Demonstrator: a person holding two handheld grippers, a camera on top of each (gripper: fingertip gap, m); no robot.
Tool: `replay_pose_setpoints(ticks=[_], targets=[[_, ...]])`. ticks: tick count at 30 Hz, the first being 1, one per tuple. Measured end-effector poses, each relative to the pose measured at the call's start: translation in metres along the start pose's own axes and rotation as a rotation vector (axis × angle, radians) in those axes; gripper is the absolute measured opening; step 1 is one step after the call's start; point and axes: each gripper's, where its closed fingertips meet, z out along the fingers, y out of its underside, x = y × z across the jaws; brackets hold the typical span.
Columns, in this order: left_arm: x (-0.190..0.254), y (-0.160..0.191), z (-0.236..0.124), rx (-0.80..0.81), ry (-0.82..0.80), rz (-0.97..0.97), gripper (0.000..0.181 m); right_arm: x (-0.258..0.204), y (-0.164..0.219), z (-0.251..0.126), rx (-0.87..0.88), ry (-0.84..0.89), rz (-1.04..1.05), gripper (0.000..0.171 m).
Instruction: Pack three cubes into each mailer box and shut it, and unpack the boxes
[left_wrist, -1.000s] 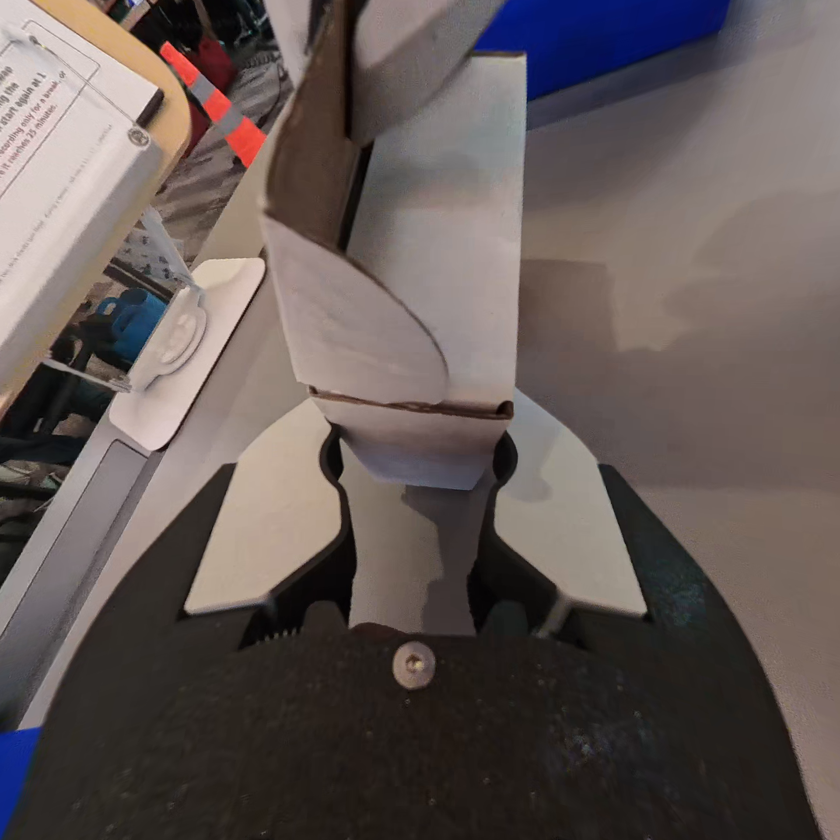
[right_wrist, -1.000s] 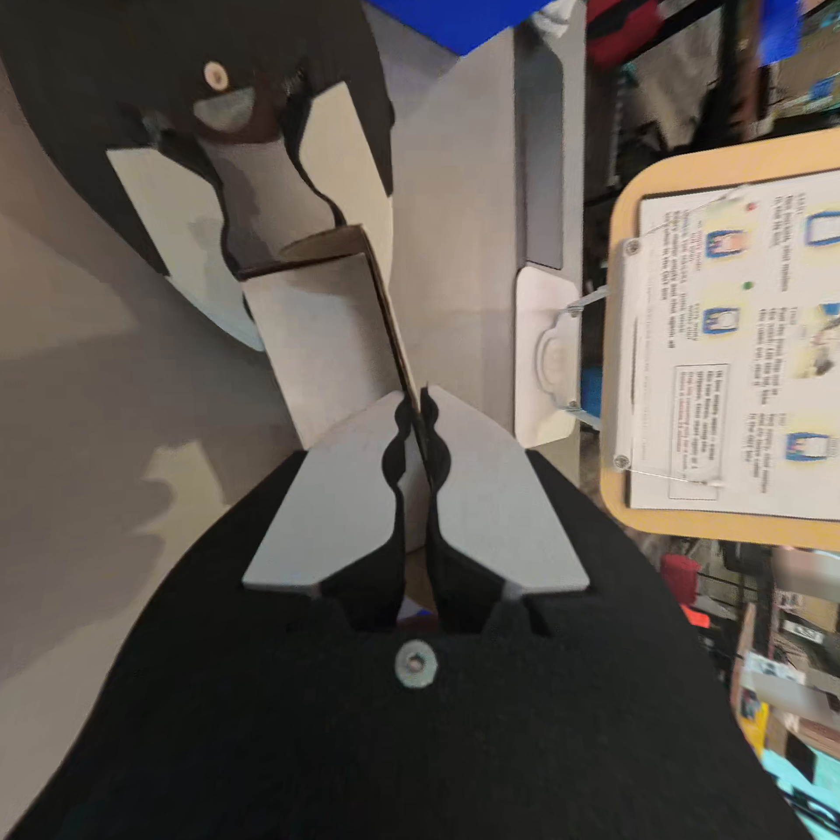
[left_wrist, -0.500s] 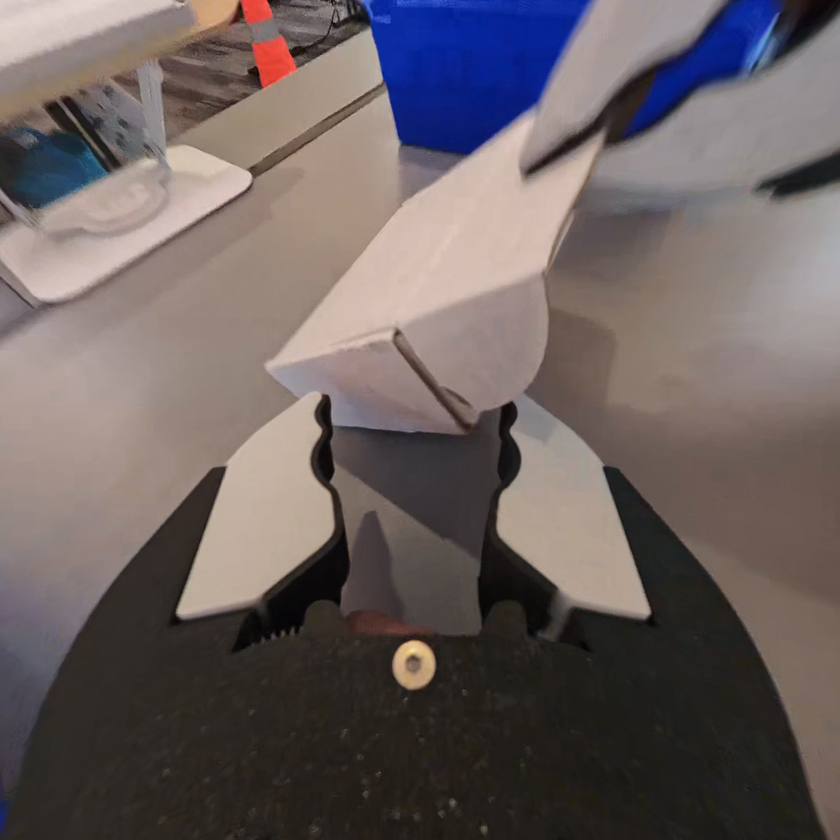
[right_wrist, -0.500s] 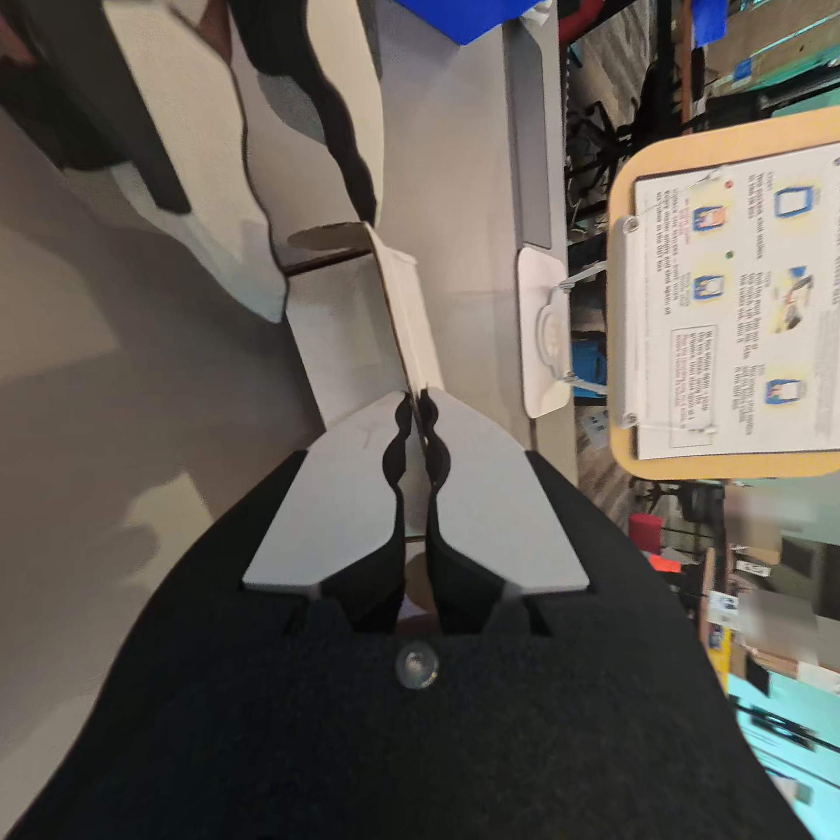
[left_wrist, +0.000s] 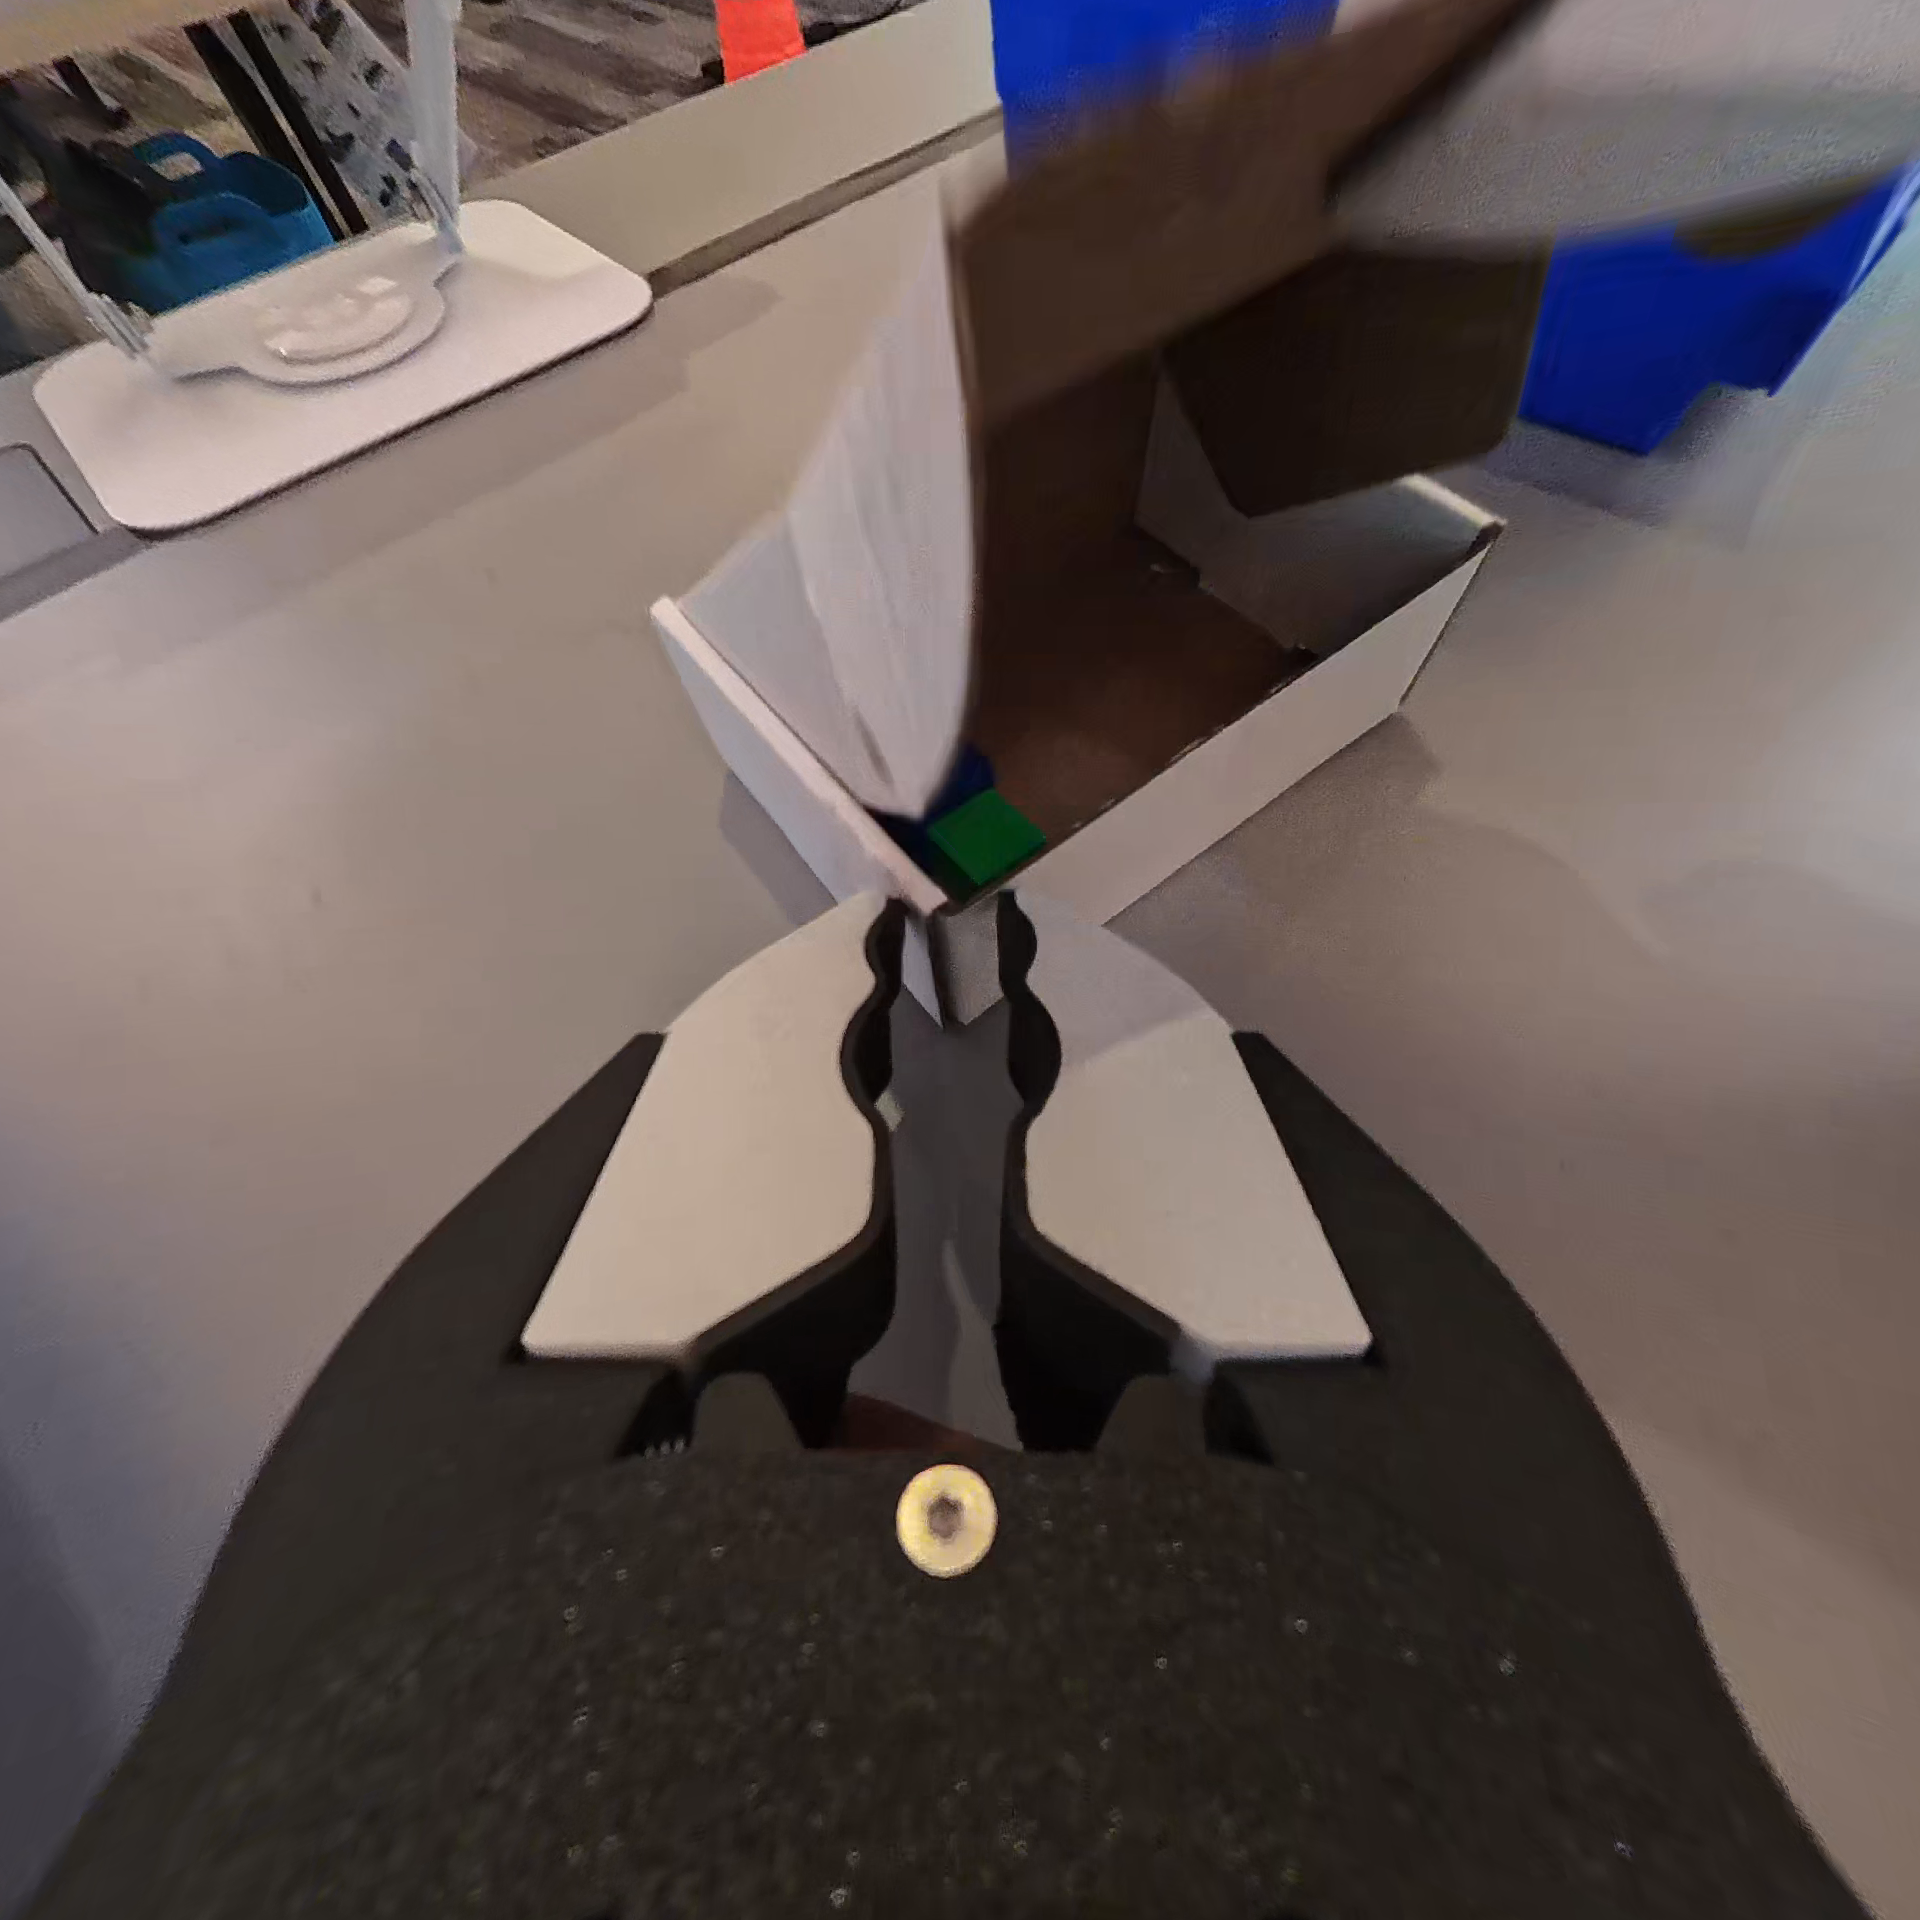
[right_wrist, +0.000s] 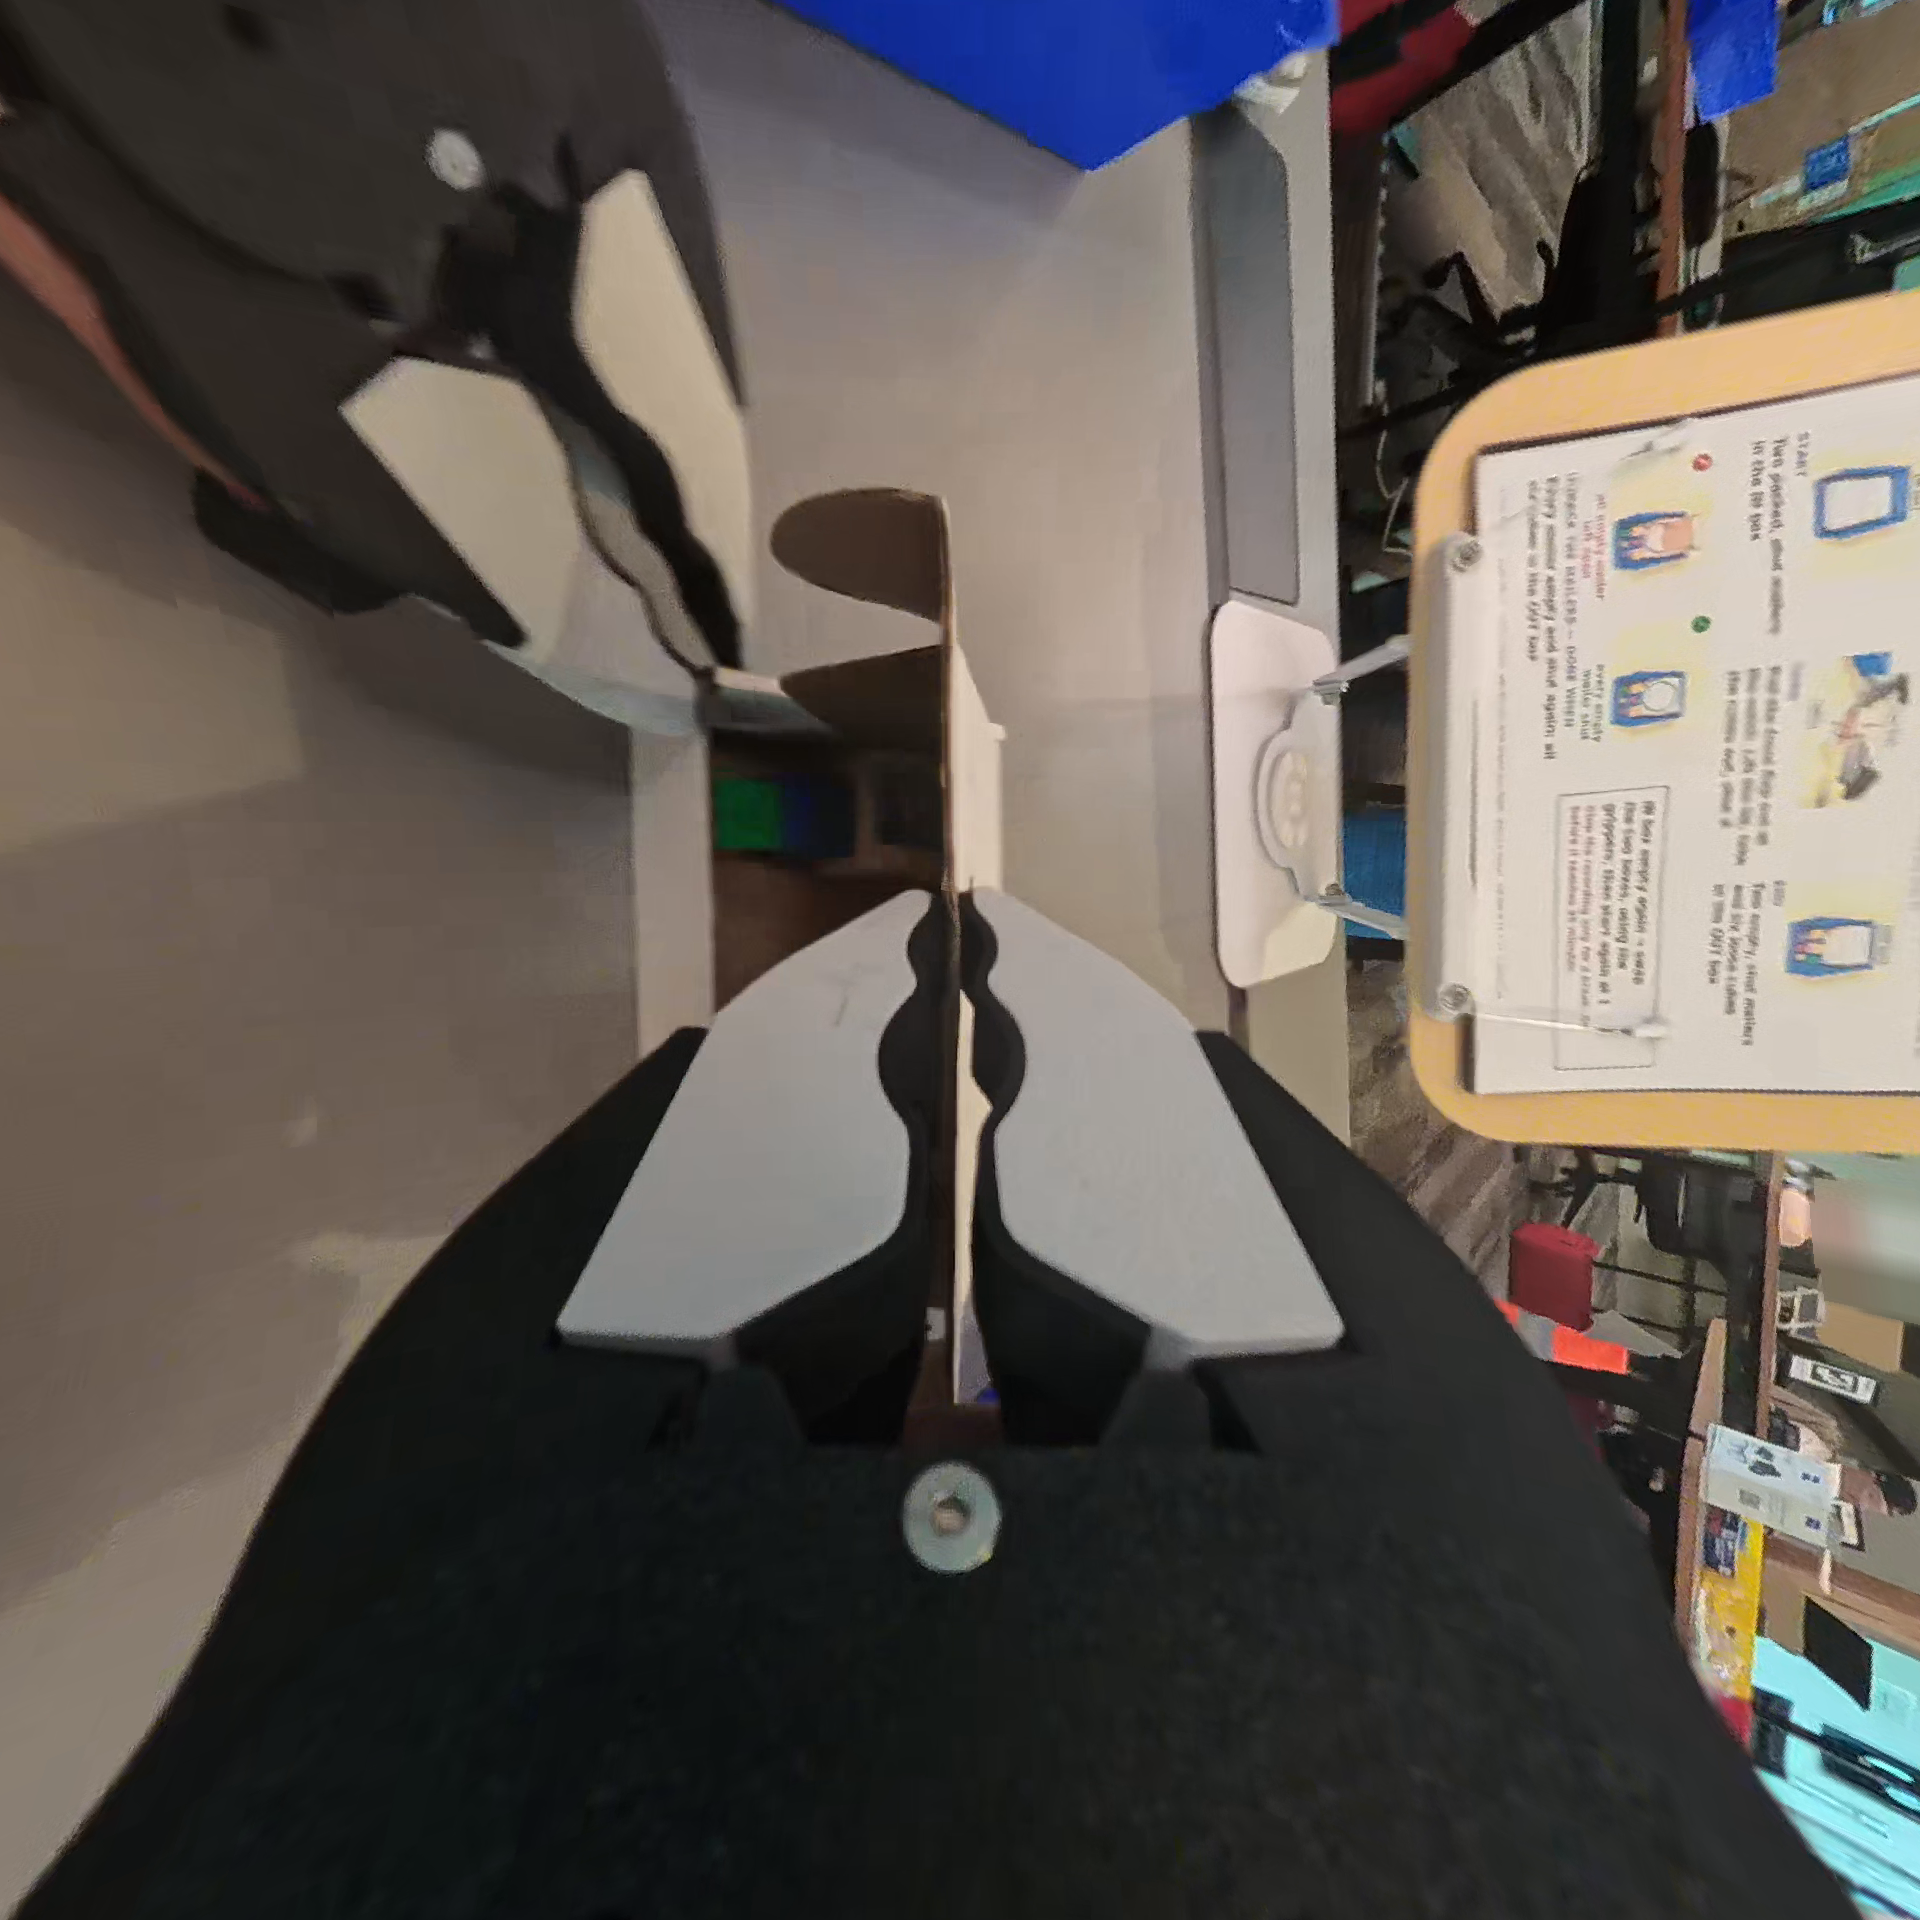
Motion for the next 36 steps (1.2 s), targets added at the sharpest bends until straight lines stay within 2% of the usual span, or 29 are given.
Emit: replay_pose_setpoints(ticks=[4, 7, 11, 15, 21, 27, 31, 36], targets=[[0.001, -0.005, -0.005, 0.020, 0.003, -0.006, 0.016, 0.028, 0.004, -0.005, 0.003, -0.060, 0.069, 0.002], [-0.005, -0.022, -0.008, 0.089, -0.014, 0.007, 0.004, 0.037, 0.006, -0.005, 0.013, -0.103, 0.094, 0.002], [-0.006, -0.016, 0.009, 0.023, 0.060, -0.016, 0.004, 0.044, 0.007, -0.003, 0.026, -0.139, 0.126, 0.002], [-0.004, -0.016, 0.011, 0.032, 0.088, -0.013, 0.000, 0.071, 0.016, 0.006, -0.001, -0.107, 0.128, 0.002], [-0.002, -0.016, 0.012, 0.014, 0.064, 0.041, 0.000, 0.116, 0.056, 0.069, -0.186, -0.118, 0.096, 0.002], [0.000, -0.017, 0.013, 0.030, 0.026, 0.033, 0.000, 0.095, 0.098, 0.145, -0.298, -0.344, 0.201, 0.002], [0.009, -0.017, 0.010, 0.028, 0.051, 0.019, 0.000, 0.081, 0.091, 0.165, -0.254, -0.421, 0.301, 0.004], [0.021, -0.014, 0.004, 0.015, 0.046, -0.022, 0.004, 0.085, 0.070, 0.163, -0.195, -0.414, 0.307, 0.009]])
